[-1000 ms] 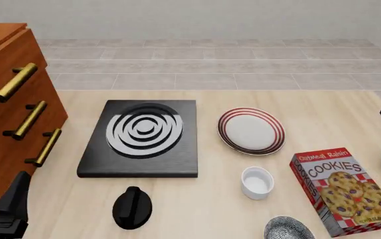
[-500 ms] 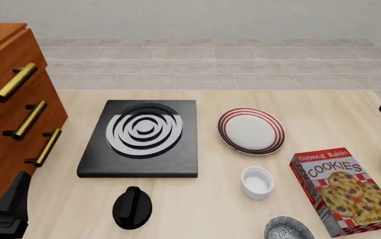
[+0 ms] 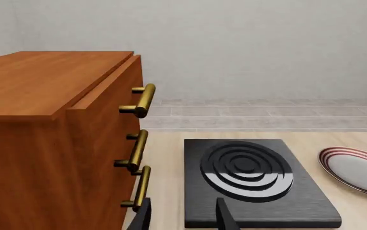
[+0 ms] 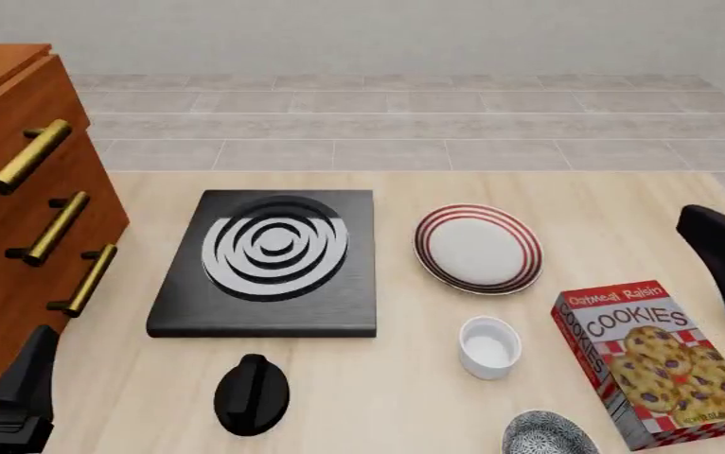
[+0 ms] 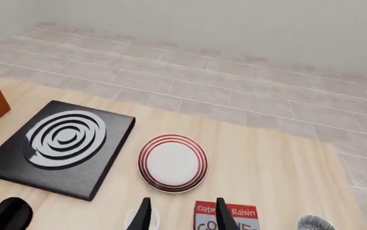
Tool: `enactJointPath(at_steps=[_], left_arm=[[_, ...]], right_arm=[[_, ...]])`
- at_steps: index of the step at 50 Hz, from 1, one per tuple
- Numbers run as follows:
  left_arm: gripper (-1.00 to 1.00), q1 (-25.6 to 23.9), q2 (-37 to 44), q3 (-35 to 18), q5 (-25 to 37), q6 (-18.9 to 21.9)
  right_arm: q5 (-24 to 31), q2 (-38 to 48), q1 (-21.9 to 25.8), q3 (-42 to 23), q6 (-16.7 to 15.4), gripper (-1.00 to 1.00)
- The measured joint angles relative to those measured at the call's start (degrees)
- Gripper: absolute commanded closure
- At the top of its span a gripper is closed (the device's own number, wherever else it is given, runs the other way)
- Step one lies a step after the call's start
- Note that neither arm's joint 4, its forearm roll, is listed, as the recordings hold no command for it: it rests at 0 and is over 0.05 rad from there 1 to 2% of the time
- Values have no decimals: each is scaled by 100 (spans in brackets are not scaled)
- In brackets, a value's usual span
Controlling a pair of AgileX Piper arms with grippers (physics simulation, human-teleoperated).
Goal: Pick the akita bowl next to the ramekin and place it on the plate.
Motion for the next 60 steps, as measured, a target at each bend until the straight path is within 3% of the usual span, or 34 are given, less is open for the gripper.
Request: enactJointPath(at_steps=[29, 60], left_arm=[[-100, 0, 0, 0, 0, 0], [-100, 0, 0, 0, 0, 0]], right_arm=[[212, 423, -27, 391, 231, -100], [809, 488, -201, 612, 435, -100]])
